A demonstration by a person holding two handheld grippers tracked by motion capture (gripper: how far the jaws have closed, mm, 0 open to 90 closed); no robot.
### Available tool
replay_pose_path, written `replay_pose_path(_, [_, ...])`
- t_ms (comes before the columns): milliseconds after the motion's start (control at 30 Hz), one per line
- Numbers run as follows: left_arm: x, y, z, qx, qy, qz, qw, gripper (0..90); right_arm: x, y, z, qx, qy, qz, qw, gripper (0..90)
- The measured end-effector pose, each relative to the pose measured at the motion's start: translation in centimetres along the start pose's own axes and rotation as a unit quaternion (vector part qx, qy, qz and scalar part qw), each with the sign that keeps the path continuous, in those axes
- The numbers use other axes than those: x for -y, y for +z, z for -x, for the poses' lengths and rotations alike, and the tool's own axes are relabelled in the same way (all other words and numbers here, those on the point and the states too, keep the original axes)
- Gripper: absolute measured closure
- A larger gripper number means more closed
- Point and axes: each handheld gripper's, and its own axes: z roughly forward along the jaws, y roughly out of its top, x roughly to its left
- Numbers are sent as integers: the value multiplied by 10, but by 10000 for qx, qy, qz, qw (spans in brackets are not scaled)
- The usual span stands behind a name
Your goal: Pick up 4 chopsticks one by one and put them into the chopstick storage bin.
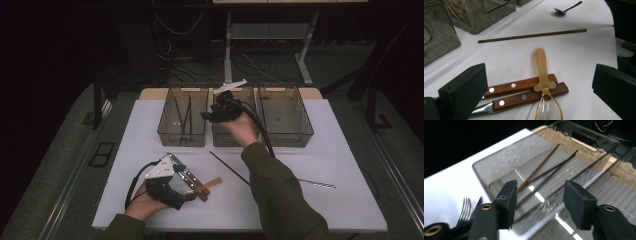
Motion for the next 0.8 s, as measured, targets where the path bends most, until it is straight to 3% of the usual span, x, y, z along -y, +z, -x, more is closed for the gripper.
replay_pose_path(533, [1,1,2,-33,-96,-11,9999,0,46,-51,-4,-221,-238,99,9994,404])
replay_pose_path(800, [1,1,1,-45,-57,-69,9999,0,73,-74,-7,-207,-324,34,9993,397])
